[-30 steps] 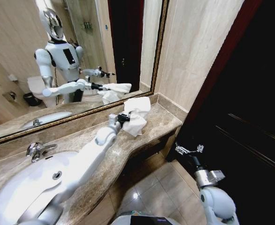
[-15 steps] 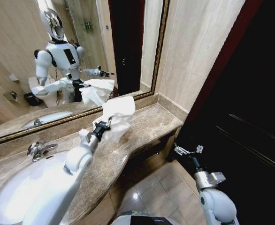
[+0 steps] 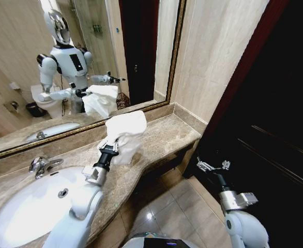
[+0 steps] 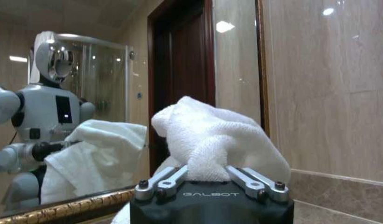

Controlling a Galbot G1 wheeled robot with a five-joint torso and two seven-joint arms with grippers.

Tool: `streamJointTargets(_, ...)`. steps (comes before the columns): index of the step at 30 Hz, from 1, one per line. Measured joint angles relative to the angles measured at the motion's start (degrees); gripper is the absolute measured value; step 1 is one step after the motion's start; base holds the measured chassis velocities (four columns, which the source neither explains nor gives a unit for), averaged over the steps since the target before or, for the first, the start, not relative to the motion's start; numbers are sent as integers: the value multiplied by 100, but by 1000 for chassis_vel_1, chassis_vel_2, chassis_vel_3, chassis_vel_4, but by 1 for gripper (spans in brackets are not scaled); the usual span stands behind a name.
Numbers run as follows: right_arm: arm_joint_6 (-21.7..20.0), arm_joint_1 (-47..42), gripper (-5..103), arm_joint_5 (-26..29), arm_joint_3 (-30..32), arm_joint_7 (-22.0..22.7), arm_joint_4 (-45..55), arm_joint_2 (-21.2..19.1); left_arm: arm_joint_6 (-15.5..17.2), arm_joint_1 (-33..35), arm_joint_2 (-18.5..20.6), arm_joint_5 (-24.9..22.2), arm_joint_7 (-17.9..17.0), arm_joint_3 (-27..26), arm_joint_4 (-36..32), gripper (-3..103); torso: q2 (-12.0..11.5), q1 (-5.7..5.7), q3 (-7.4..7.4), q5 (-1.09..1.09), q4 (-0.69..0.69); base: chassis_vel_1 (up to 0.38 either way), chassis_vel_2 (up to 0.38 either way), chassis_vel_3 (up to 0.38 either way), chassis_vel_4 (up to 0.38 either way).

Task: Discard the used towel into the hamper.

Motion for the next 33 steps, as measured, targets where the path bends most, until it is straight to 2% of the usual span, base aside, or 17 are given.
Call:
streamJointTargets(4,-144,3,100,65,5,9,95,-20,-258,117,84,-431,340,-295,73,7,0,0,0,0,0,0,0,0,0)
streamJointTargets(8,-270,-35,100,54,5,9,160,-21,-326,226,104,-516,376,-380,90,7,-1,1,1,0,0,0,0,0,0)
streamJointTargets(20,-372,-92,100,-13,58,7,304,-80,-313,253,89,-475,341,-244,33,7,-1,1,1,0,0,0,0,0,0)
streamJointTargets(33,-280,-180,100,-43,55,32,290,-90,-459,326,-54,-239,351,-8,91,7,-1,0,0,0,-1,38,-38,-48,40)
